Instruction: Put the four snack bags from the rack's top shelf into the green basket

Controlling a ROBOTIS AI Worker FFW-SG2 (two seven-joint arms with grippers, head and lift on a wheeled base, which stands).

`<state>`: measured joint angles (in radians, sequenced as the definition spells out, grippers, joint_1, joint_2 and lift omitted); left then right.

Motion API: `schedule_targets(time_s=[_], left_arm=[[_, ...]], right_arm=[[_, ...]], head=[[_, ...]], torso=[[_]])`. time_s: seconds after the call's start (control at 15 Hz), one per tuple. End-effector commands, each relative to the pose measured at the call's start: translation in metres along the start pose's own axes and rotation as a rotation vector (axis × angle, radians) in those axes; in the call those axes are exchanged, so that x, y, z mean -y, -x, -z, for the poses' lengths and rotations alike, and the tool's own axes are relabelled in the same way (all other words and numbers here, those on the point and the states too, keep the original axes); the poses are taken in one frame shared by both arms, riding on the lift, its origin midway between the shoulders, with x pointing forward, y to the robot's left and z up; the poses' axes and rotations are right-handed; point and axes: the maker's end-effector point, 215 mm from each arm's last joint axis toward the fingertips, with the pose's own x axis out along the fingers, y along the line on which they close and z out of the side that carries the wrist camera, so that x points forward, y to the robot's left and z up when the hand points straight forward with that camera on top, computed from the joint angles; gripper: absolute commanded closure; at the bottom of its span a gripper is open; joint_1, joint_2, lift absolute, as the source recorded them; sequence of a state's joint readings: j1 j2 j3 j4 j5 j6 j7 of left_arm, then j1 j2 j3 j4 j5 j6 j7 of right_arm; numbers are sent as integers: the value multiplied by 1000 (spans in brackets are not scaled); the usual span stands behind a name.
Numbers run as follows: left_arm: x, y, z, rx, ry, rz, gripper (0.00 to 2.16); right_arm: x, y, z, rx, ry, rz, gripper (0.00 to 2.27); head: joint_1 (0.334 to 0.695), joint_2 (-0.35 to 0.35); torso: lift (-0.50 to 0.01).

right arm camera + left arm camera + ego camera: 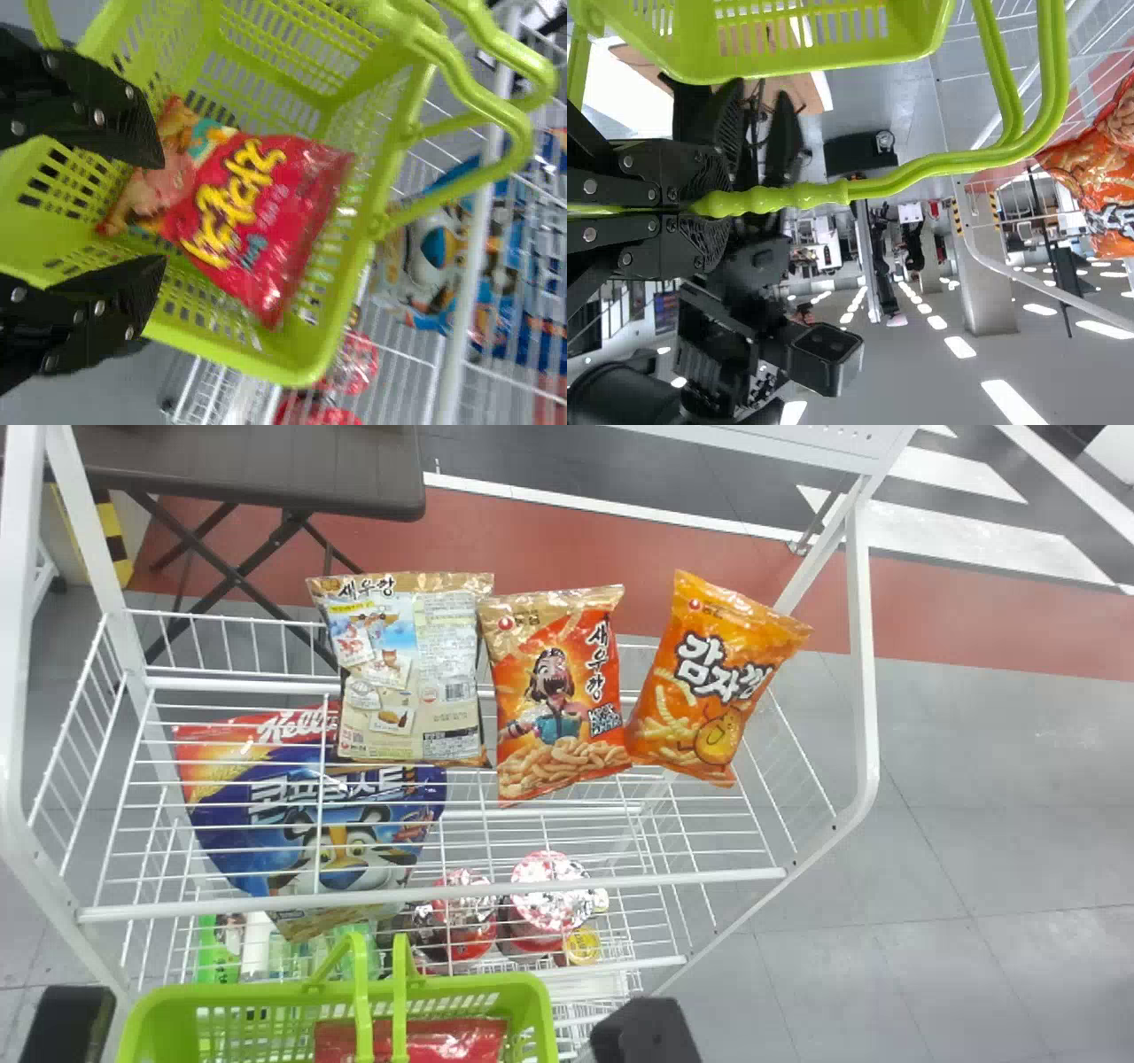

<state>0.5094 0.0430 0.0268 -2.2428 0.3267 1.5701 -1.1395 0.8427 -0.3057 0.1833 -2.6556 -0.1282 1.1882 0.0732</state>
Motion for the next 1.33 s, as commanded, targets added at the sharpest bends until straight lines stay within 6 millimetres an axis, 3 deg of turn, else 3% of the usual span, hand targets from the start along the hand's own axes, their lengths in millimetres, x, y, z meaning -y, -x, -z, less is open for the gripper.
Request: schedule_targets(time_s=[0.0, 0.27, 0.47, 0.6, 0.87, 1.07, 1.2, 1.27], left_arm=[[2, -3, 2, -7, 0, 6, 2145], [2, -8, 8, -24, 6, 7, 2145], [1, -11, 11, -31, 10, 8, 2145], [2, -14, 14, -41, 9, 8, 2145], [0, -13, 16, -55, 1, -5, 2145], [-2, -8, 11, -47, -3, -9, 2145], [-3, -5, 10, -40, 1, -6, 2145], [-3, -5, 9, -39, 1, -5, 2145]], right_arm=[[26, -3, -60, 205, 39, 82, 53], [65, -12, -177, 572, 34, 169, 66], [73, -30, -237, 693, 15, 174, 90], [77, -57, -261, 696, 12, 201, 90], [66, -102, -320, 759, 12, 201, 90], [61, -122, -341, 763, 5, 186, 134], [58, -130, -347, 751, 23, 178, 373], [55, -134, -349, 736, 34, 169, 637]], head=[[695, -350], [695, -350], [695, -316], [695, -284], [695, -196], [695, -141], [695, -104], [695, -94]], torso=[[0], [0], [0], [0], [0], [0], [0], [0]])
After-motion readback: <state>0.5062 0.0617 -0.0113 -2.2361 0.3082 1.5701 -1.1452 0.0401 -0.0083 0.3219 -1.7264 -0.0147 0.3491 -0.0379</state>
